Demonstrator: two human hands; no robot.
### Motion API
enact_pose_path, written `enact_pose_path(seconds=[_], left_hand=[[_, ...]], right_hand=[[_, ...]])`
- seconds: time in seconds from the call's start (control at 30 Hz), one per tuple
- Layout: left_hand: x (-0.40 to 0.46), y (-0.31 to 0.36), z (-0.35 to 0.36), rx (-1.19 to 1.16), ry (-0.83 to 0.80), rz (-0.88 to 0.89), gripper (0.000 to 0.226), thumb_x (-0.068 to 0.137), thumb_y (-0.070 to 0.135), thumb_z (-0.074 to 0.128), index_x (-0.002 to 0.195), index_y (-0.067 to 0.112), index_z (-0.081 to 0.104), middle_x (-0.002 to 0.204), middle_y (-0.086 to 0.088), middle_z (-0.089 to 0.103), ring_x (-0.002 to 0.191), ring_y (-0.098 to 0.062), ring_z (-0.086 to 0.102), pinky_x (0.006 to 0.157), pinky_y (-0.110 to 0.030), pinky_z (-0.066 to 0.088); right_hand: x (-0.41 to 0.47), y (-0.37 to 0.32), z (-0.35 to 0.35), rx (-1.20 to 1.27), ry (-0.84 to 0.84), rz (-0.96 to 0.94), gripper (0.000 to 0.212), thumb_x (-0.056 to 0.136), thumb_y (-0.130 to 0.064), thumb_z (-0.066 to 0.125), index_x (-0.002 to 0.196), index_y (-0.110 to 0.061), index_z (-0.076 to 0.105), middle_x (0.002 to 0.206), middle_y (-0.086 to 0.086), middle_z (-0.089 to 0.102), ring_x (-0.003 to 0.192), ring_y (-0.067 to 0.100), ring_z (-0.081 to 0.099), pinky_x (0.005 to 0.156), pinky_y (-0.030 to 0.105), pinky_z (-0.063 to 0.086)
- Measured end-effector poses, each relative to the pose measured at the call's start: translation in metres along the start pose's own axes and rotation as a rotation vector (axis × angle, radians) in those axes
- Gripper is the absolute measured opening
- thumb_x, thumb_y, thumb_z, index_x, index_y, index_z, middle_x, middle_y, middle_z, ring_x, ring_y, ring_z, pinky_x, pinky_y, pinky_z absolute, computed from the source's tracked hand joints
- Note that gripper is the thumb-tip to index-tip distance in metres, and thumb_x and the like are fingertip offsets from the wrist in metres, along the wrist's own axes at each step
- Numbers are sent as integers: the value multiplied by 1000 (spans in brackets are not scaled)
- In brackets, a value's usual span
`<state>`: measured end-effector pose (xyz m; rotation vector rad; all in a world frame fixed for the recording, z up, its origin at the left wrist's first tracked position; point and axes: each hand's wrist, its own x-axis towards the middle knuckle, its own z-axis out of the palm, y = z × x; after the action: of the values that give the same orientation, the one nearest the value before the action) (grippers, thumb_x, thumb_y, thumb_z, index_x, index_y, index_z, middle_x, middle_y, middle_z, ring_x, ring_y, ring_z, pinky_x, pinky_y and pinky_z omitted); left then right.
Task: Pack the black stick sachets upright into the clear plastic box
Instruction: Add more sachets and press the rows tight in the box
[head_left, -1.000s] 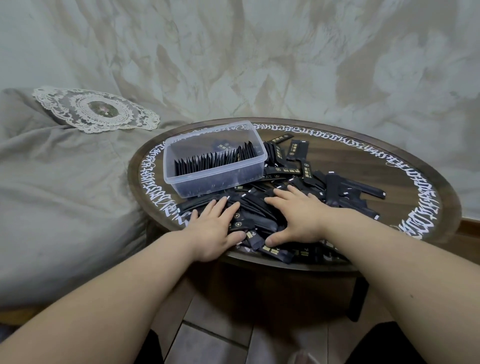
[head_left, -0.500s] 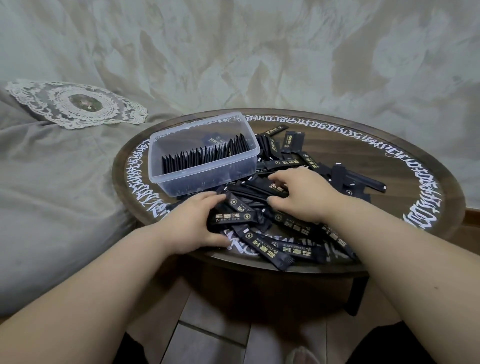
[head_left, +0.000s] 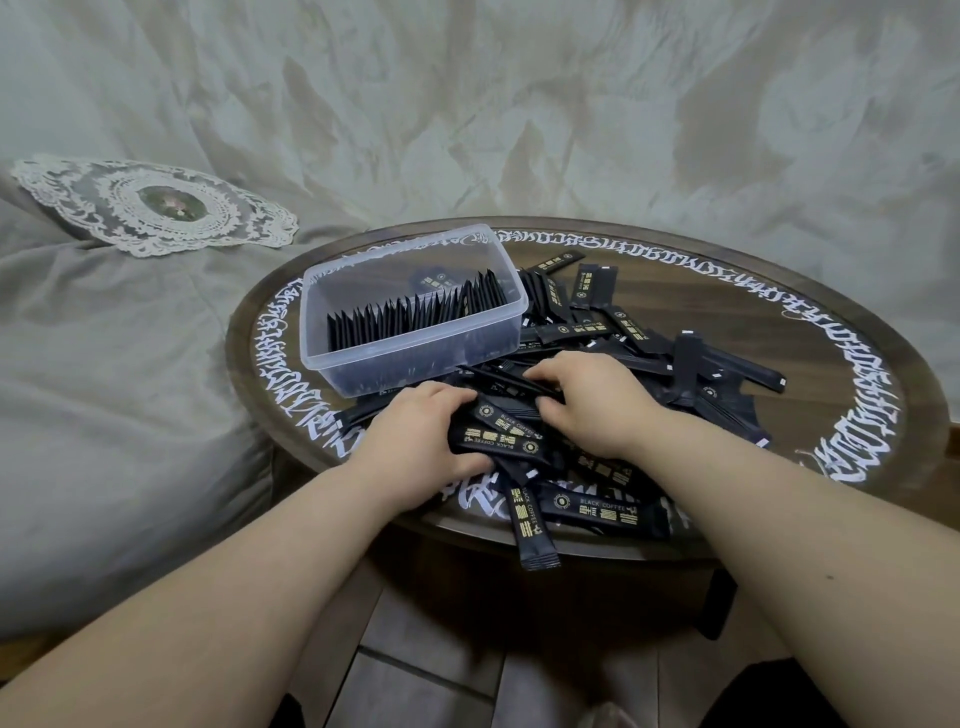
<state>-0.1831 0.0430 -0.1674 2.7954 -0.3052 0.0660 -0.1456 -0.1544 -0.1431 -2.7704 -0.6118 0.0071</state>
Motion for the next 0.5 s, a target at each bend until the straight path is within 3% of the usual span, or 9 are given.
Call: enact_pose_path(seconds=[0.1, 0.2, 0.27, 0.33, 0.5], left_hand=[[1, 2, 2, -20, 61, -27, 80, 72, 55, 74, 140, 24, 45, 135, 4, 49, 125, -16, 46, 104, -31, 38], [4, 5, 4, -39, 100, -38, 79, 71, 54, 74, 138, 22, 47, 132, 2, 51, 122, -17, 47, 102, -31, 40], [6, 6, 0, -61, 114, -35, 79, 70, 54, 75, 137, 23, 47, 132, 2, 51, 122, -17, 47, 101, -30, 39], [6, 4, -7, -32, 114, -49, 79, 70, 57, 74, 137, 25, 48, 133, 4, 51, 124, -18, 44, 102, -32, 38], [-3, -12, -16, 91, -2, -144, 85, 69, 62, 72, 141, 26, 44, 138, 2, 46, 127, -22, 41, 105, -36, 37]], right_hand=[[-3, -4, -10, 122, -60, -12, 48, 87, -31, 58, 134, -26, 52, 130, -1, 57, 120, 21, 49, 100, 34, 40], [-4, -7, -15, 44, -178, -47, 85, 77, -59, 64, 147, -25, 30, 149, -3, 35, 137, 24, 25, 112, 36, 24], [-5, -9, -11, -40, -242, -53, 108, 66, -71, 65, 151, -25, 17, 157, -4, 18, 144, 26, 7, 117, 45, 15], [-5, -10, 0, -134, -255, -29, 118, 61, -78, 61, 152, -25, 8, 160, -3, 8, 147, 24, -2, 117, 54, 10], [1, -12, 18, -205, -155, 34, 112, 67, -81, 52, 150, -17, 12, 156, 4, 22, 145, 25, 14, 116, 50, 15]])
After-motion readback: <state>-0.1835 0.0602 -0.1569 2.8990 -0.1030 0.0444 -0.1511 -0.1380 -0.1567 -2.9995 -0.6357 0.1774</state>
